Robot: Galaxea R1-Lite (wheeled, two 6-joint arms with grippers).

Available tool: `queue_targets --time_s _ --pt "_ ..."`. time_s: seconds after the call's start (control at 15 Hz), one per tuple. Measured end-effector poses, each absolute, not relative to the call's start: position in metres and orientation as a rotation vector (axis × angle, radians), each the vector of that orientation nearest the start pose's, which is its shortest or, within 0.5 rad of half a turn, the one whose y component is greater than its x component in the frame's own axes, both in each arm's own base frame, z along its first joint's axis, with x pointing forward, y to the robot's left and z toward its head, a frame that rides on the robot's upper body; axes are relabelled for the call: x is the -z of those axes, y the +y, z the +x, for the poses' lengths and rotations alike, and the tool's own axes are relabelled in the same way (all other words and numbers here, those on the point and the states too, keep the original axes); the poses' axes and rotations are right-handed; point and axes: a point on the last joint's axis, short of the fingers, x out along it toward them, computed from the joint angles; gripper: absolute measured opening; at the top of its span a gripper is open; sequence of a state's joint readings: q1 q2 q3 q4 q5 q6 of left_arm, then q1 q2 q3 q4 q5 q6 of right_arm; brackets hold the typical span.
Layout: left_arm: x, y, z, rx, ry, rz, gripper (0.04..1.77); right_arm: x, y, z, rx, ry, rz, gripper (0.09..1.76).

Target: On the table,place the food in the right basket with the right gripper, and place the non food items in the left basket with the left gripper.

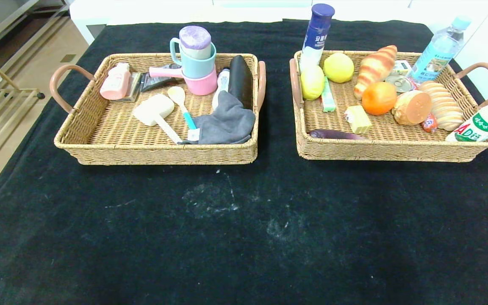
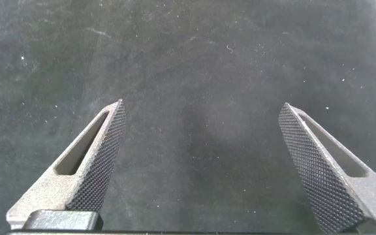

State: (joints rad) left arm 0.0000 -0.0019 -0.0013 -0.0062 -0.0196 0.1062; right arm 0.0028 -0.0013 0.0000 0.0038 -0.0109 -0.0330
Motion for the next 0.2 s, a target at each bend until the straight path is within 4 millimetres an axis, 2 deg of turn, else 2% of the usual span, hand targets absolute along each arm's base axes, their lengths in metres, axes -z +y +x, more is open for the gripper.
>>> queue_targets --time_s 0.2 --pt "-0.0762 -0.0004 -0.023 0.015 -0.007 0.075 1.72 -0.0752 -0.0003 -0.0229 0.008 0.002 -0.031 1.71"
